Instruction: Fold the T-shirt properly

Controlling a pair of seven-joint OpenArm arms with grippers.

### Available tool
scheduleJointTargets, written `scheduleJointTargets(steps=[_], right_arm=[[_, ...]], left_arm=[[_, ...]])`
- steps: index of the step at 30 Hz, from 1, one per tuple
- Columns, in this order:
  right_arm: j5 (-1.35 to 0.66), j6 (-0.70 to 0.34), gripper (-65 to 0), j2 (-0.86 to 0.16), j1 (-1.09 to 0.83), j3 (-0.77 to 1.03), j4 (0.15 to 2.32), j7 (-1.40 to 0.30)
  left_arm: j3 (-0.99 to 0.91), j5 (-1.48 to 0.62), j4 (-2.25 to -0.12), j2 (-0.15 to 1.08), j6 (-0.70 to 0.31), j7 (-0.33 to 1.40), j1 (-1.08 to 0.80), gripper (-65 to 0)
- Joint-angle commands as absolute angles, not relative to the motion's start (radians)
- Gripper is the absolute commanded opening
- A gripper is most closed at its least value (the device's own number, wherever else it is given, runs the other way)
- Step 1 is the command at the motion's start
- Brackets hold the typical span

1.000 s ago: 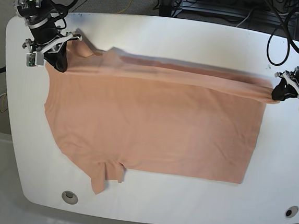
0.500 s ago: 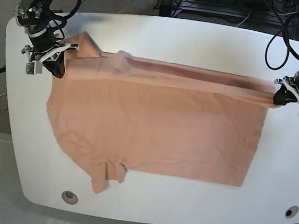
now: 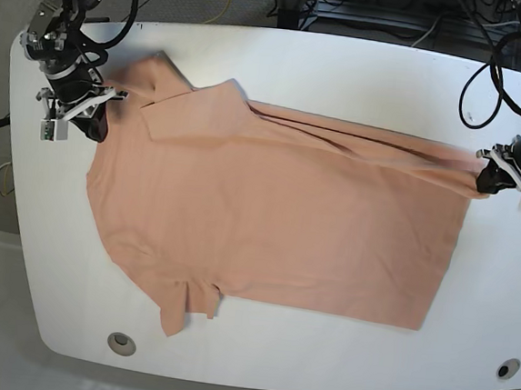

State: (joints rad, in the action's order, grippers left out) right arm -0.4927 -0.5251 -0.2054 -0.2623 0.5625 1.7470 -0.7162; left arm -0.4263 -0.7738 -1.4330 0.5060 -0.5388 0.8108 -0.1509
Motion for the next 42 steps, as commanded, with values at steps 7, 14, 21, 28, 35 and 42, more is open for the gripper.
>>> scheduleJointTargets(steps=[7, 14, 21, 28, 35, 42], right_arm=[[-0.497, -0.53, -65.0, -0.215, -0.188, 0.557, 1.717, -0.684], [-0.478, -0.536, -65.0, -0.211, -0.185, 0.551, 1.736, -0.69], [-0.475, -0.536, -65.0, -0.208, -0.198, 0.551, 1.75, -0.688], [-0.473, -0.533, -65.0, -0.207, -0.208, 0.551, 1.762, -0.683], [-0.468, -0.534, -65.0, -0.21, -0.195, 0.55, 1.746, -0.677], [-0.462, -0.527, -65.0, -0.213, -0.135, 0.543, 1.659, -0.639]], left_arm=[[-0.437, -0.746, -1.458, 0.529, -0.488, 0.777, -0.099, -65.0], [-0.423, -0.718, -1.45, 0.53, -0.493, 0.786, -0.078, -65.0], [-0.417, -0.716, -1.447, 0.53, -0.508, 0.788, -0.073, -65.0], [-0.418, -0.722, -1.44, 0.533, -0.515, 0.783, -0.079, -65.0], [-0.403, -0.696, -1.427, 0.531, -0.505, 0.773, -0.08, -65.0], [-0.4, -0.673, -1.424, 0.532, -0.483, 0.76, -0.056, -65.0]])
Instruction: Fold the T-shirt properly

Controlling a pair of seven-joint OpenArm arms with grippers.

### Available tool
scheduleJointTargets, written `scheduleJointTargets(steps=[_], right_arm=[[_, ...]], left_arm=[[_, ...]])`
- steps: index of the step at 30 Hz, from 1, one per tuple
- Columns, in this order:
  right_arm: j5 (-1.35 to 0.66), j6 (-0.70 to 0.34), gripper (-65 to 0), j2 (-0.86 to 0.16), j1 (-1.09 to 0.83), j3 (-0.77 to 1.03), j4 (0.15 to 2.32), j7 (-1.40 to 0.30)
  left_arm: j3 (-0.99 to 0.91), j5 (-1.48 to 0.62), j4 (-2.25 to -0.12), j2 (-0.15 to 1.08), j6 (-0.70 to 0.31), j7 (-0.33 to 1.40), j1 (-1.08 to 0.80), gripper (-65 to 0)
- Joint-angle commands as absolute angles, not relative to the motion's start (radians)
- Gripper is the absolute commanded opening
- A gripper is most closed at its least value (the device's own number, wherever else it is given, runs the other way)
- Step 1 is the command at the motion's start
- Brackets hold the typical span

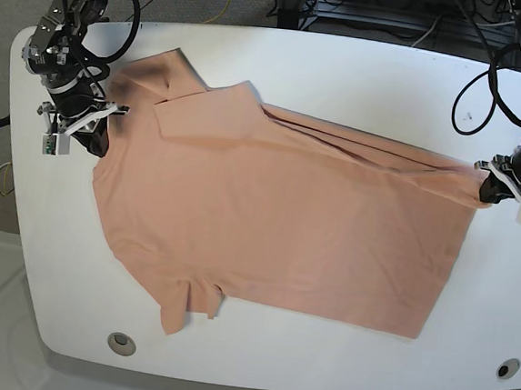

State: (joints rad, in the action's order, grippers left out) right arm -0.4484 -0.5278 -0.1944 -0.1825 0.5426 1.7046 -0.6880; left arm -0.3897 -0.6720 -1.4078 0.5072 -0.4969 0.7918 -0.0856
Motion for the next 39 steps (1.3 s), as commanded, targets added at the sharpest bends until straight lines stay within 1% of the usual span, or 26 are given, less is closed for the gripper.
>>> scheduleJointTargets(steps=[1, 14, 26, 39], right_arm=[[-0.462, -0.526, -65.0, -0.213, -0.128, 0.542, 1.648, -0.637], [-0.452, -0.525, -65.0, -0.218, -0.048, 0.536, 1.557, -0.631], [-0.437, -0.525, -65.0, -0.215, -0.028, 0.541, 1.558, -0.624], [-0.437, -0.528, -65.0, -0.196, -0.012, 0.537, 1.545, -0.631]], left_arm=[[-0.399, -0.671, -1.423, 0.532, -0.482, 0.76, -0.053, -65.0], [-0.38, -0.656, -1.376, 0.532, -0.483, 0.762, 0.007, -65.0], [-0.362, -0.657, -1.241, 0.536, -0.48, 0.72, 0.077, -65.0], [-0.367, -0.66, -1.15, 0.535, -0.47, 0.708, 0.086, -64.6]])
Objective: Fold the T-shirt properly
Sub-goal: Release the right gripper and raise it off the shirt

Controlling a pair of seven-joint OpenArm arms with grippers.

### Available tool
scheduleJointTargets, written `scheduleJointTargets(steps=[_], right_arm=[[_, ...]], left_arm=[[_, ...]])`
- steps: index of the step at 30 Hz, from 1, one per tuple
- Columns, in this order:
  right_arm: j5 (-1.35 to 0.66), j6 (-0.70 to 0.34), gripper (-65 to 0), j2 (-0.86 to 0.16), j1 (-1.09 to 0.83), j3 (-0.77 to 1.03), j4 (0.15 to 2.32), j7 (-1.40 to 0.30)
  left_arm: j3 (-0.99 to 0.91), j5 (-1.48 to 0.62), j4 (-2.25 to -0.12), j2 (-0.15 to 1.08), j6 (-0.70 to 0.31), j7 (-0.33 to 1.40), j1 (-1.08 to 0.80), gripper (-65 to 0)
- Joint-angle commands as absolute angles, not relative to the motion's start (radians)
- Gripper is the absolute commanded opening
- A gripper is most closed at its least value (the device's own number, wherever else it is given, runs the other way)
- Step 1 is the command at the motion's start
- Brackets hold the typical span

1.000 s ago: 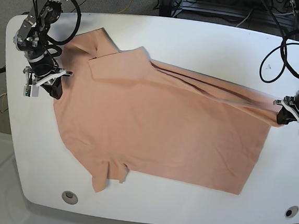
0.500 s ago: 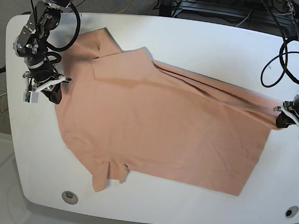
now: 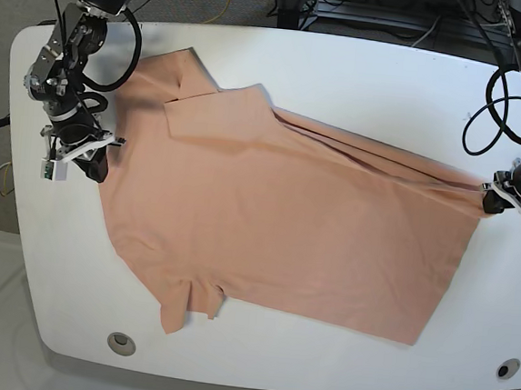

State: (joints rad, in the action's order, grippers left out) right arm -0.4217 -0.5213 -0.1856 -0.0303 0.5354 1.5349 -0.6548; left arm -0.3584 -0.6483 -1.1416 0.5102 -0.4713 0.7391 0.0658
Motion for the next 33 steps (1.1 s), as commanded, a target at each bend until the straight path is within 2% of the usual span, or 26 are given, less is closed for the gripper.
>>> scheduleJointTargets(steps=[1, 3, 13, 19, 25, 33], right_arm=[[-0.437, -0.529, -65.0, -0.194, -0.012, 0.537, 1.542, -0.632], [-0.439, -0.531, -56.9, -0.186, -0.003, 0.533, 1.521, -0.638], [-0.445, -0.528, -36.4, -0.2, -0.001, 0.53, 1.524, -0.637], [-0.448, -0.527, -34.4, -0.221, -0.012, 0.526, 1.528, -0.639], [-0.445, -0.535, -31.2, -0.244, -0.025, 0.523, 1.532, -0.659], [-0.447, -0.538, -30.0, -0.255, -0.085, 0.526, 1.607, -0.663]], left_arm=[[-0.368, -0.66, -1.149, 0.535, -0.469, 0.706, 0.084, -64.0], [-0.37, -0.658, -1.175, 0.538, -0.469, 0.698, 0.078, -60.4], [-0.371, -0.629, -1.209, 0.544, -0.449, 0.659, 0.067, -40.3], [-0.374, -0.62, -1.222, 0.547, -0.442, 0.655, 0.068, -38.8], [-0.381, -0.619, -1.222, 0.55, -0.439, 0.656, 0.085, -34.5], [-0.387, -0.607, -1.23, 0.554, -0.436, 0.655, 0.092, -33.2]])
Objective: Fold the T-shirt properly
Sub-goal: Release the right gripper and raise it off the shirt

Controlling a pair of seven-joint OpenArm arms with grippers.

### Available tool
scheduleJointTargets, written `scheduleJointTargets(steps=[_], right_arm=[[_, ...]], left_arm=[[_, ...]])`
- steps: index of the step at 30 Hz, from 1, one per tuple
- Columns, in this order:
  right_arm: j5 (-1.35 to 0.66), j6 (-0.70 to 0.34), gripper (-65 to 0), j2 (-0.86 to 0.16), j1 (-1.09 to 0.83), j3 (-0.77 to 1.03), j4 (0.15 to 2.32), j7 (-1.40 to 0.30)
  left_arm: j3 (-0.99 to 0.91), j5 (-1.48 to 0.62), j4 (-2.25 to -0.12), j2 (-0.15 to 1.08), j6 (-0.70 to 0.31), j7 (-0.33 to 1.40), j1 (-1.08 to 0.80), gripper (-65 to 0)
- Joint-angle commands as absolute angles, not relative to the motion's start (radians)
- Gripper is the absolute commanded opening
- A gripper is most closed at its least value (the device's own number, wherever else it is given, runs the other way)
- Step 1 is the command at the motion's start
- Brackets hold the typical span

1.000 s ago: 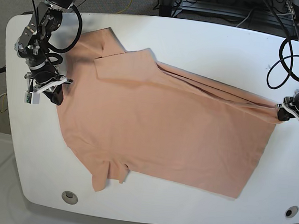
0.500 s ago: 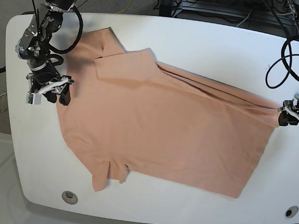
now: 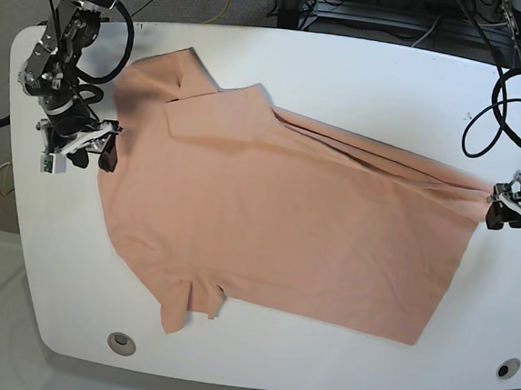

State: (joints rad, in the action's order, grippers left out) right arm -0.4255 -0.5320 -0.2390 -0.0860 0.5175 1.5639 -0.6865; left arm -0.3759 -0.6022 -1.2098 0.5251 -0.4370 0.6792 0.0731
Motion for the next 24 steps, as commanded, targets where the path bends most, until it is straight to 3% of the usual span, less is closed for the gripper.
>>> scheduleJointTargets(steps=[1, 12, 24], right_arm=[[-0.445, -0.536, -30.3, -0.245, -0.11, 0.542, 1.633, -0.66], [-0.432, -0.533, -30.3, -0.223, -0.183, 0.639, 1.731, -0.662], [-0.407, -0.533, -30.4, -0.211, -0.181, 0.625, 1.643, -0.654]], left_arm=[[-0.383, -0.599, -1.229, 0.554, -0.435, 0.655, 0.096, -33.7], [-0.381, -0.577, -1.227, 0.559, -0.434, 0.64, 0.108, -35.9], [-0.374, -0.591, -1.261, 0.579, -0.432, 0.638, 0.074, -35.9]])
